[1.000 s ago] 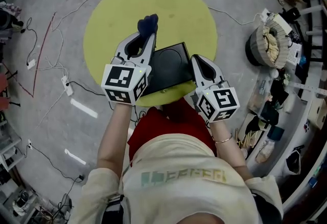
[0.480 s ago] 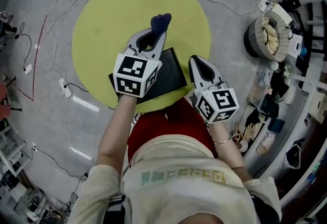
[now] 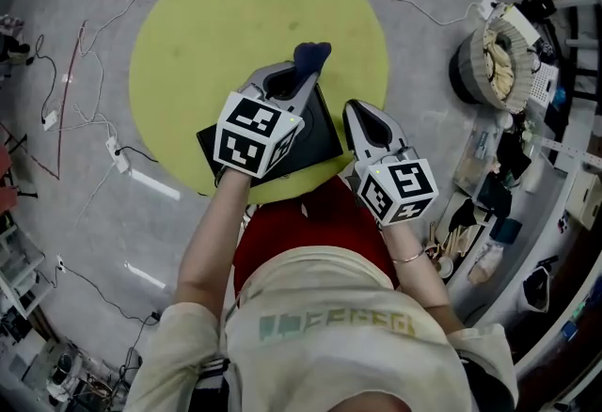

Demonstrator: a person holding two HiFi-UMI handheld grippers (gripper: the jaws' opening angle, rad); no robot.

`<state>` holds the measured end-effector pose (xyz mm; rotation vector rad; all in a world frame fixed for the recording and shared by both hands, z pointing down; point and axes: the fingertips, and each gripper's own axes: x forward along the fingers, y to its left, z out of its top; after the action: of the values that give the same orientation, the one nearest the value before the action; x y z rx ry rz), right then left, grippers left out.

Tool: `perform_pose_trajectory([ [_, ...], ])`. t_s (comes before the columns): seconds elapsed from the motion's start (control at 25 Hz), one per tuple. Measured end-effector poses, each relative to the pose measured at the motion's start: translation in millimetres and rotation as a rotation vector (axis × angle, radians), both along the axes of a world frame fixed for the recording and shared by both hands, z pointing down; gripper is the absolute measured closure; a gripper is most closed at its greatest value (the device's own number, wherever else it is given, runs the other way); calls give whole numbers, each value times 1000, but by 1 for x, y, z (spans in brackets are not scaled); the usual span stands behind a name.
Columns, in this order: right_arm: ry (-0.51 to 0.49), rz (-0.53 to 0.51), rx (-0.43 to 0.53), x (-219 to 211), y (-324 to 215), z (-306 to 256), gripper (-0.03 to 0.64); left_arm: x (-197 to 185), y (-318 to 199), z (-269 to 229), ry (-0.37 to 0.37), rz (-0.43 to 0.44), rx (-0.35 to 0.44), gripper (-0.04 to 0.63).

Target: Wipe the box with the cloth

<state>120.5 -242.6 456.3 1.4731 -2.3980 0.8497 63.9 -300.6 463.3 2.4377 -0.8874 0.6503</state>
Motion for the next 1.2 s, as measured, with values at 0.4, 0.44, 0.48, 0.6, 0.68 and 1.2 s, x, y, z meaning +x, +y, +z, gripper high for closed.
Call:
perform_pose_trajectory([
  [0.4, 5, -82, 19, -30, 20, -5, 578, -32, 30, -3, -51, -33, -24, 531],
  [0.44, 5, -92, 22, -34, 21, -6, 578, -37, 33, -3, -59, -41, -26, 531],
  [0.48, 5, -103, 23, -39, 23, -7, 578, -42, 36, -3, -69, -49, -28, 531],
  [0.6, 5, -141, 26, -54, 28, -9, 578, -61, 44, -2, -104, -82, -31, 531],
  [0.68, 5, -167, 32, -66, 30, -11, 578, -77, 49, -2, -124, -111, -31, 531],
  [1.2, 63, -233, 75, -111, 50, -26, 578, -167, 80, -3, -187, -255, -30, 531],
])
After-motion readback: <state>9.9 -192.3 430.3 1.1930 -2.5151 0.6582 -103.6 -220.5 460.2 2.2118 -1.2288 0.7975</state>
